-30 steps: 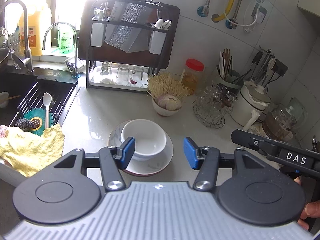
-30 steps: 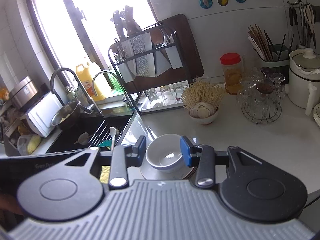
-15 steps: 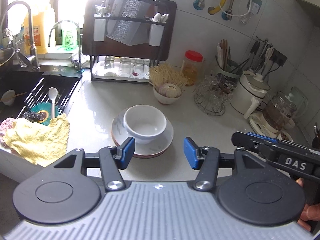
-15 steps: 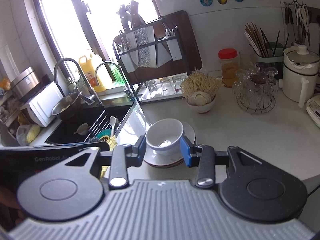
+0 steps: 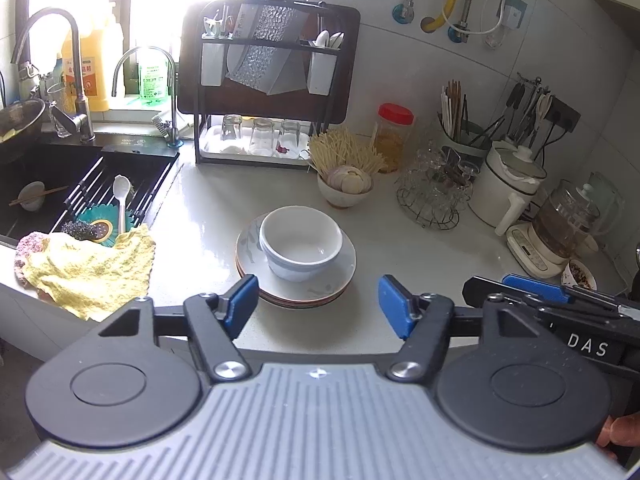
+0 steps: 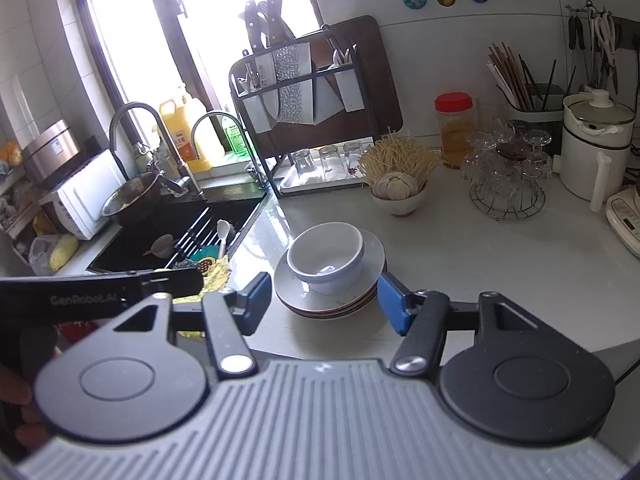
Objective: Organize plates and bowls
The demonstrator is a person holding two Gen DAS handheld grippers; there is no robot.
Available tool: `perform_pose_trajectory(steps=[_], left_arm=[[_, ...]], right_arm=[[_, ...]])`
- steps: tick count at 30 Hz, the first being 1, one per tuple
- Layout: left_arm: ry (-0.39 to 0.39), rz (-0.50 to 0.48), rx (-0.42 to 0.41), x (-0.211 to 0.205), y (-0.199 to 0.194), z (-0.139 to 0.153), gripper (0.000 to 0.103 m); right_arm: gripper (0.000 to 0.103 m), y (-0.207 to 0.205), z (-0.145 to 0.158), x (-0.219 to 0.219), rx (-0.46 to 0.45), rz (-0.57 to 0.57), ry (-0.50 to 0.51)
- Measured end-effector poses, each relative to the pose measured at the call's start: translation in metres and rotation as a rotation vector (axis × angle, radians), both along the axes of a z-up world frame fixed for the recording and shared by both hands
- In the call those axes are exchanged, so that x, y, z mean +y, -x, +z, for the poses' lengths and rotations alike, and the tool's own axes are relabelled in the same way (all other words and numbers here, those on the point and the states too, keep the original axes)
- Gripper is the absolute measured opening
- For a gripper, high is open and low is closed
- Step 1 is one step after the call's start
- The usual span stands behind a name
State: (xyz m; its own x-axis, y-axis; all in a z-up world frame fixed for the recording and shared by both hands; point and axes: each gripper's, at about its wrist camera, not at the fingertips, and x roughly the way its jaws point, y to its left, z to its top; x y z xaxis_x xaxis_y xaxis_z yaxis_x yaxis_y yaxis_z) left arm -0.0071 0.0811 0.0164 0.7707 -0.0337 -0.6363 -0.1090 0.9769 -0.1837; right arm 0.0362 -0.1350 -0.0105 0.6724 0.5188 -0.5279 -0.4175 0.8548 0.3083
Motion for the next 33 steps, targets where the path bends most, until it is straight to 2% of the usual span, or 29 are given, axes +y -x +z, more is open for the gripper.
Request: perform_pose_trajectory(steps=[2, 3, 5, 6, 8, 29, 33], left_arm=[[-0.004, 0.006, 0.001, 0.000, 0.003, 0.000, 0.086], [-0.008, 0.007, 0.001, -0.001, 0.004, 0.000, 0.088], [-0.019, 0.008, 0.001, -0.003, 0.007, 0.001, 0.093], [-0.025, 0.009, -0.001, -0.004, 0.009, 0.001, 0.094], [-0.042, 0.017, -0.003, -0.006, 0.013, 0.003, 0.097], [-0.066, 0.073, -0.013, -0.004, 0.046, 0.003, 0.100], [-0.101, 0.075, -0.024, -0.009, 0.053, 0.003, 0.100]], right_arm=[[0.061, 0.001, 0.001, -0.002, -0.002, -0.004, 0.001], [0.062, 0.002, 0.001, -0.003, -0.007, -0.004, 0.003], [0.072, 0.005, 0.003, -0.004, -0.025, -0.010, 0.010], [0.083, 0.007, 0.004, -0.006, -0.037, -0.016, 0.009], [0.094, 0.008, 0.005, -0.009, -0.042, -0.026, 0.005], [0.094, 0.029, 0.004, -0.011, -0.057, -0.028, 0.023], [0.094, 0.032, 0.003, -0.011, -0.053, -0.040, 0.022]])
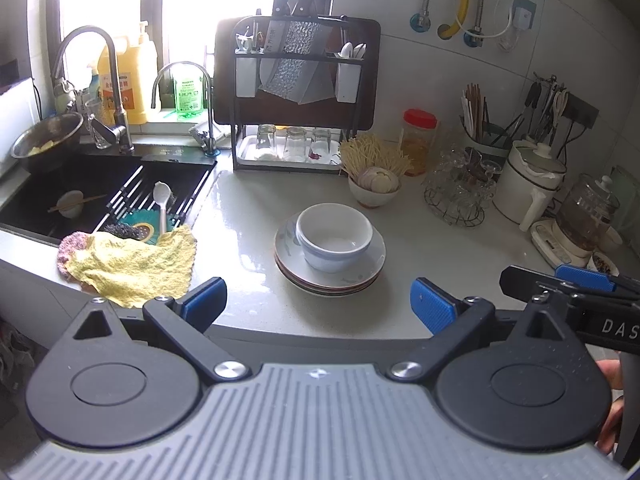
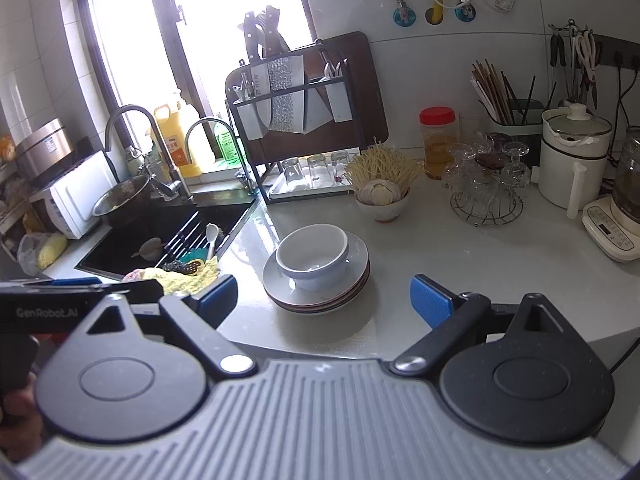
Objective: Organize plates and bowls
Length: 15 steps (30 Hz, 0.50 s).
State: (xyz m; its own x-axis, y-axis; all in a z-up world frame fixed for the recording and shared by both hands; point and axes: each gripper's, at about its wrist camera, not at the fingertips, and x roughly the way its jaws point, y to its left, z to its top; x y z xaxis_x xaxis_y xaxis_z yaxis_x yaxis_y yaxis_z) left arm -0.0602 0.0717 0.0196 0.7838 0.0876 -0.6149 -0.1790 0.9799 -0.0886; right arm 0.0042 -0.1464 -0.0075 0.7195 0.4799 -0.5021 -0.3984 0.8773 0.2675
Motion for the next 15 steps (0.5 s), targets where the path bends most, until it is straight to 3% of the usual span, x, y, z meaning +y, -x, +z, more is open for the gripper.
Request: perform_pose_trajectory(steps=[15], left_arm=[[0.013, 0.021, 0.001, -0.001, 0.020, -0.002, 0.100]], right_arm=[[0.094, 0.016, 0.000, -0.003, -0.013, -0.013, 0.010]])
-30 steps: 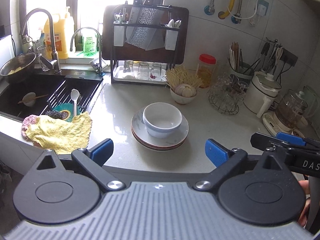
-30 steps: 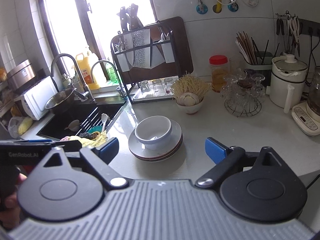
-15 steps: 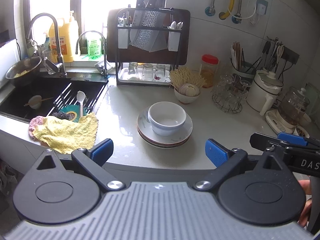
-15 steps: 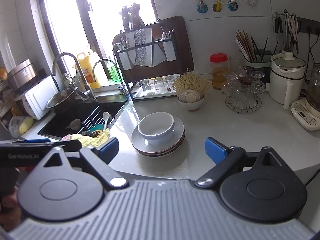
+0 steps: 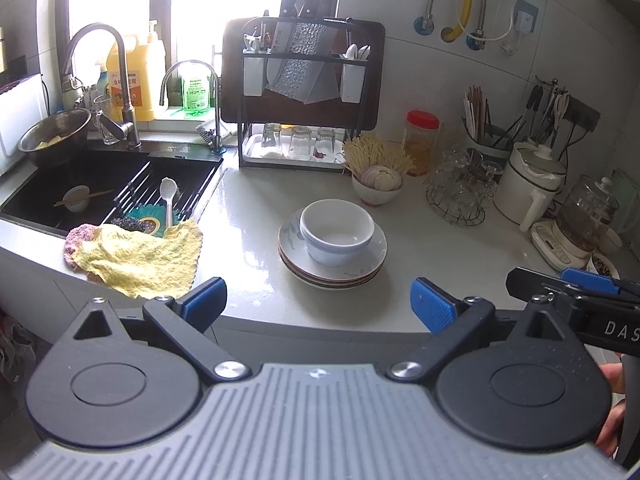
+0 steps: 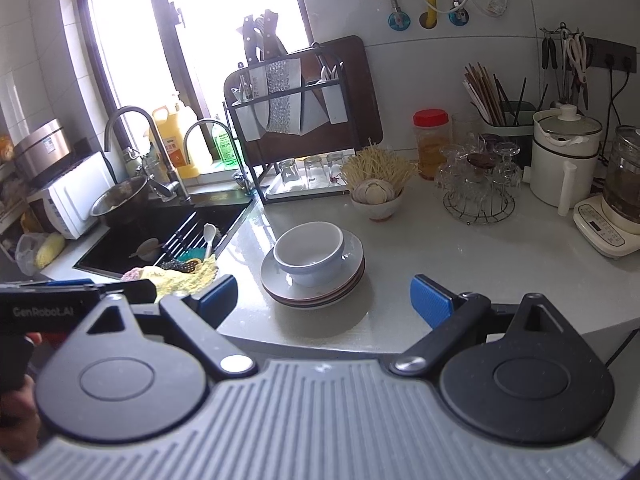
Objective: Organize plates and bowls
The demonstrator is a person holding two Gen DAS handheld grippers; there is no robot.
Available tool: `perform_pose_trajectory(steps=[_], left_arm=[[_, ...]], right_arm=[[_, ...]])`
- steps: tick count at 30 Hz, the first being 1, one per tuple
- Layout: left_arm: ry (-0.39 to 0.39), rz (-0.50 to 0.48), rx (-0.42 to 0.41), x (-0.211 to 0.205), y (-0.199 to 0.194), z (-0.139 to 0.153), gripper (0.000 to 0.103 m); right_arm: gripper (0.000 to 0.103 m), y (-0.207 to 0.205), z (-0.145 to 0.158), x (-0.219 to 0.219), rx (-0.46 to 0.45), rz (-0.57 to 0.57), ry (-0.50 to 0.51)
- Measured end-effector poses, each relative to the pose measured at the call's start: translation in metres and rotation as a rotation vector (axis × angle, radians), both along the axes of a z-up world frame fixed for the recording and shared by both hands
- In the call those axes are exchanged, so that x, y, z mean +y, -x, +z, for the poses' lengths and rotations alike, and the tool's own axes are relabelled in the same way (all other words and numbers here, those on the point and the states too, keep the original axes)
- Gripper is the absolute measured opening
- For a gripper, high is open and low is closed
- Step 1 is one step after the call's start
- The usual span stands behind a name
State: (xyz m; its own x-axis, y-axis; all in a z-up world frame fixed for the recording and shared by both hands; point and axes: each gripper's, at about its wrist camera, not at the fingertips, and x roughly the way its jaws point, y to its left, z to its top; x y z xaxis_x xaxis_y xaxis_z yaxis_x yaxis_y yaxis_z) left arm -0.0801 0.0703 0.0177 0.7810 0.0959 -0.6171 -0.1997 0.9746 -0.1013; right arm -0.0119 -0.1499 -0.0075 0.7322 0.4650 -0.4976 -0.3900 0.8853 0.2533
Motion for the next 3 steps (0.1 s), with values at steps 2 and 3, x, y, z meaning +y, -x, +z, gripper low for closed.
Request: perform_pose_trajectory(steps=[2, 3], left_arm=[[0.008, 0.004, 0.013, 0.0013, 0.0003, -0.0021, 0.100], [0.014, 0.003, 0.014, 0.0017, 0.0012, -0.0027, 0.100]], right_arm=[[0.094, 0.0012, -0.0002, 0.0001, 0.001, 0.003, 0.002], [0.094, 0.0014, -0.0004, 0.0003, 0.002, 0.004, 0.005]])
